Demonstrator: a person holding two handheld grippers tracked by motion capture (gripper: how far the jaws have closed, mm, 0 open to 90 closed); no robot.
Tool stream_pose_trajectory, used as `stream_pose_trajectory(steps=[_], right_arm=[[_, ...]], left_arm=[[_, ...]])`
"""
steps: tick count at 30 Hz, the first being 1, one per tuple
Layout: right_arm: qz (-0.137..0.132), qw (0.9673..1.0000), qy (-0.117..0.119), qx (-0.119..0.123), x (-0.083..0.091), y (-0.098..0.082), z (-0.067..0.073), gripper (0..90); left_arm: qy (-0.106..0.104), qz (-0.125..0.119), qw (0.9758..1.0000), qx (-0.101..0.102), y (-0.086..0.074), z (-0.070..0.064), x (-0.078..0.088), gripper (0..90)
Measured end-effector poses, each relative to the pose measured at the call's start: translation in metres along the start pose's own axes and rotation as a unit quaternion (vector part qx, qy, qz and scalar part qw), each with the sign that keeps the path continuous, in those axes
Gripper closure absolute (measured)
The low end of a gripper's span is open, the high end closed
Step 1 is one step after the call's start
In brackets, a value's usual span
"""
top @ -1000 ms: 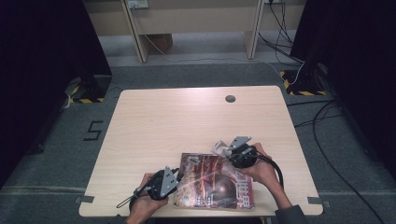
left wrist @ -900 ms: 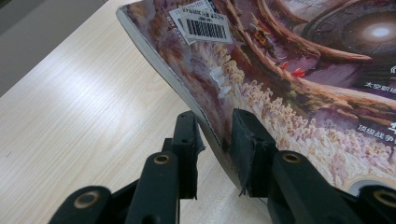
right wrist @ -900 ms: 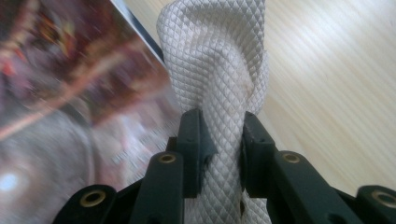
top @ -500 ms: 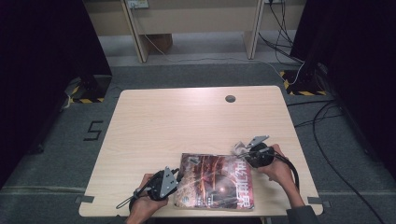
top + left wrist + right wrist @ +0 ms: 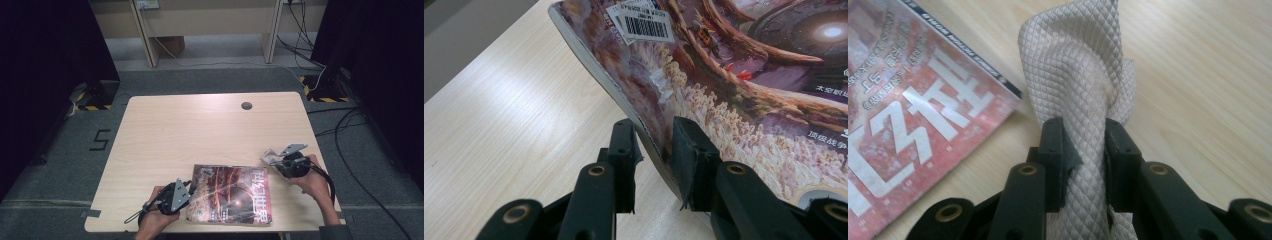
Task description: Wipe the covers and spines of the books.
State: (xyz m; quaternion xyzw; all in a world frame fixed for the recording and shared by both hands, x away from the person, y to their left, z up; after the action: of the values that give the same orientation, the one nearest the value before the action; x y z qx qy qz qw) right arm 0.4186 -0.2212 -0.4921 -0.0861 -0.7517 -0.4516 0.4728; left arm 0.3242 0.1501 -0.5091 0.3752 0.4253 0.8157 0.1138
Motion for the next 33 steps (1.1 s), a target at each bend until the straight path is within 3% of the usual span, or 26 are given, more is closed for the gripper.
stream_pose_trajectory(steps=[8,12,19,23,25,26,32,33], right_arm=[[0.005,0.9994,-0.026,-0.021,0.011,-0.021,-0.021,74.2],[0.018,0.9989,-0.028,-0.033,0.007,-0.031,-0.024,73.7],[0.038,0.9983,-0.029,-0.032,-0.001,-0.038,-0.023,68.5],[0.019,0.9983,-0.041,-0.038,0.003,-0.035,-0.026,60.0],[-0.002,0.9976,-0.049,-0.049,0.008,-0.029,-0.026,54.9],[-0.017,0.9980,-0.047,-0.039,0.011,-0.025,-0.025,53.9],[-0.073,0.9971,-0.007,-0.019,0.019,0.000,-0.001,45.4],[-0.080,0.9968,0.001,-0.003,0.018,0.007,0.007,44.8]], left_arm=[[0.001,0.001,1.0000,0.000,0.000,0.000,0.000,71.2],[0.001,0.002,1.0000,0.000,0.000,0.000,0.000,71.2],[0.000,0.002,1.0000,-0.001,0.000,0.000,-0.001,71.2],[0.000,0.003,1.0000,-0.001,-0.001,0.000,-0.001,71.1],[0.000,0.003,1.0000,-0.001,0.000,0.000,-0.001,71.1],[0.000,0.002,1.0000,-0.001,0.000,0.000,-0.001,71.1],[0.002,0.002,1.0000,-0.002,0.000,0.000,-0.002,71.1],[0.002,0.002,1.0000,-0.002,0.000,0.000,-0.002,71.2]])
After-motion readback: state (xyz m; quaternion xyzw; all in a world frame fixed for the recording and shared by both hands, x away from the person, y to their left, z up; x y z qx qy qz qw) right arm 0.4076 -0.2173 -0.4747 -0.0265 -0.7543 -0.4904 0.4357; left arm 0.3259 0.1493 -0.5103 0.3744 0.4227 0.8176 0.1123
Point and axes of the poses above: each handheld gripper's, and its own axes: x roughly backward along the jaws, y roughly out of its top, z roughly to its left, the point moved 4 cm from there along -x, roughly forward along the jaws, and after that the axes turned 3 degrees about -z, right-handed, at the moved point
